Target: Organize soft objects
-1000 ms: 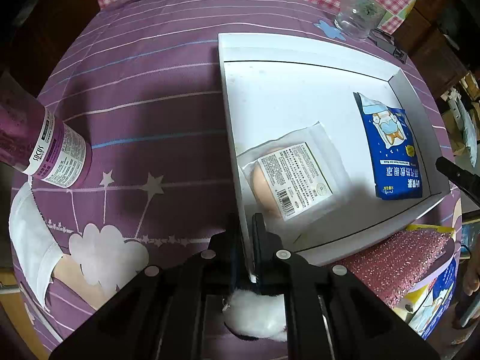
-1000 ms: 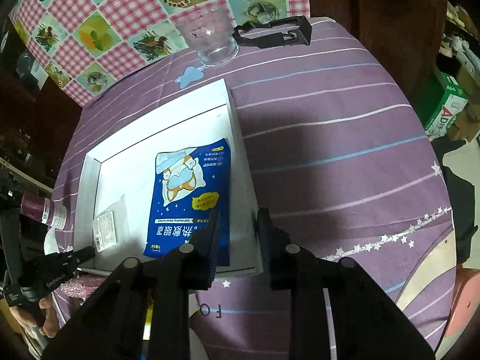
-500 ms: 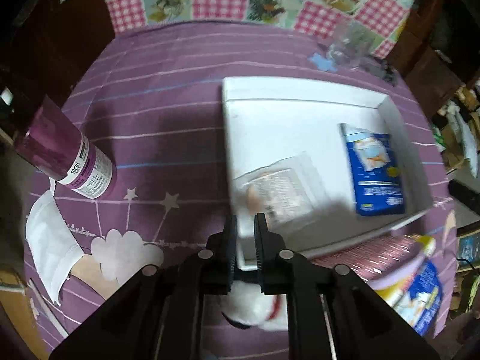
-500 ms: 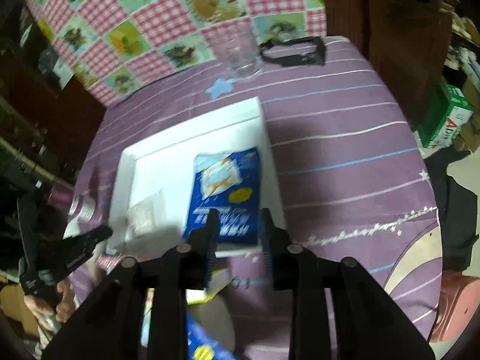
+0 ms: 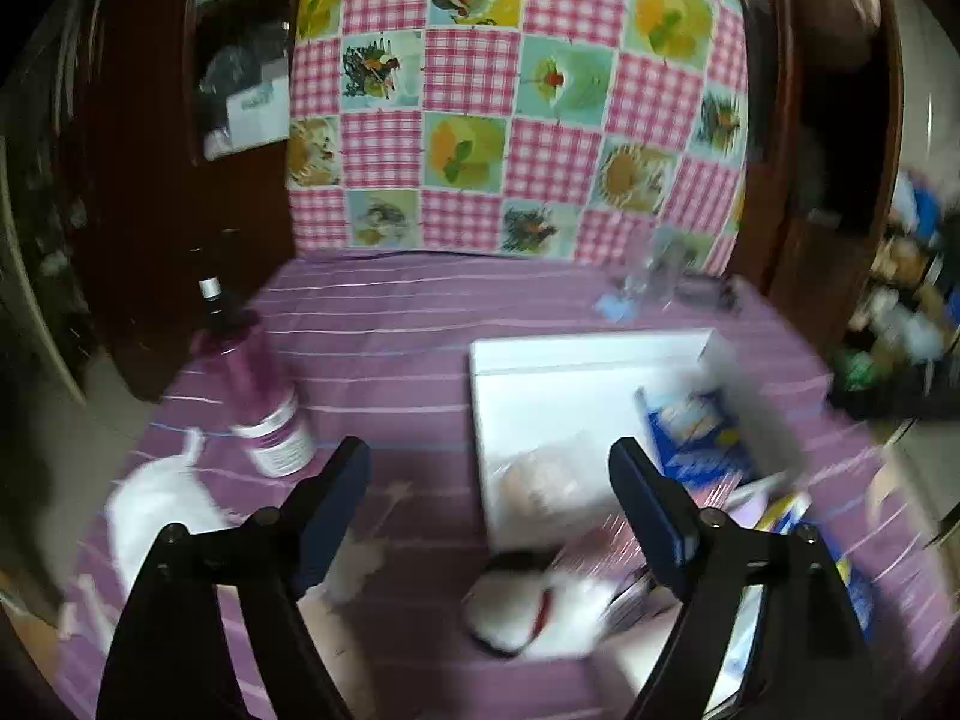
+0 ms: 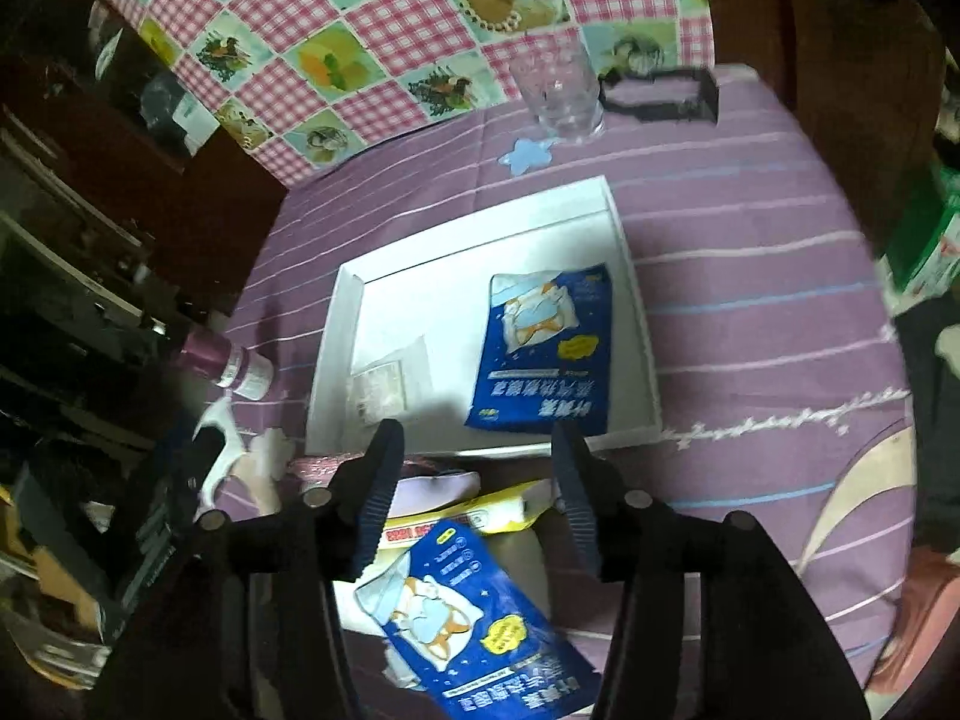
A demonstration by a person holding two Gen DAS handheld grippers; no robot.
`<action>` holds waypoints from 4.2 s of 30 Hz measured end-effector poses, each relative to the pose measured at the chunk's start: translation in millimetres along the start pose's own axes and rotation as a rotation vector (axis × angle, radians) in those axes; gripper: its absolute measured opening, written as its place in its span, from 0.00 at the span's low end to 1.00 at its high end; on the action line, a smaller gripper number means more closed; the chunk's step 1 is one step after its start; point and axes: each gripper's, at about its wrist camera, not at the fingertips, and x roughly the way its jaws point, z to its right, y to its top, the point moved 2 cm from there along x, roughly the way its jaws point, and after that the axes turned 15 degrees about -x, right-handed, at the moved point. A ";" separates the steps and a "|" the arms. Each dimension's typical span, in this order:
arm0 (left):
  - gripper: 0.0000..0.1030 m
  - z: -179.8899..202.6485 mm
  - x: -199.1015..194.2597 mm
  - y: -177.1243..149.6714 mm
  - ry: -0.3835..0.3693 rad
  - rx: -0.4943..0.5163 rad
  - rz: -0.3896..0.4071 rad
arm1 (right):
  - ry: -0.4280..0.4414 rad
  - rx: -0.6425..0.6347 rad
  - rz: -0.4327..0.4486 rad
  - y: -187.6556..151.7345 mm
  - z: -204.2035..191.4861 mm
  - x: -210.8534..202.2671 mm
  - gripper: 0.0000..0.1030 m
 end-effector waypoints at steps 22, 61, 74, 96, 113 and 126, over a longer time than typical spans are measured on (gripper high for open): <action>0.78 -15.1 18.0 -44.2 -0.243 -0.180 -0.266 | 0.021 -0.094 -0.103 -11.6 -35.9 18.0 0.51; 0.78 -27.0 29.9 -45.4 -0.154 -0.219 -0.277 | 0.007 -0.313 -0.204 -25.2 -68.5 70.3 0.39; 0.78 -17.0 20.5 -44.4 -0.207 -0.168 -0.216 | 0.029 -0.259 -0.122 -17.9 -62.4 39.2 0.34; 0.78 16.5 27.7 -47.0 -0.324 0.069 -0.106 | 0.079 -0.178 -0.051 -11.5 -35.8 8.3 0.34; 0.10 22.5 37.4 -52.9 -0.343 0.033 -0.132 | 0.044 -0.123 -0.046 -9.2 -19.1 9.6 0.34; 0.01 15.7 -7.2 -33.2 -0.444 -0.062 -0.048 | 0.091 -0.103 0.001 -7.2 -15.7 -5.5 0.17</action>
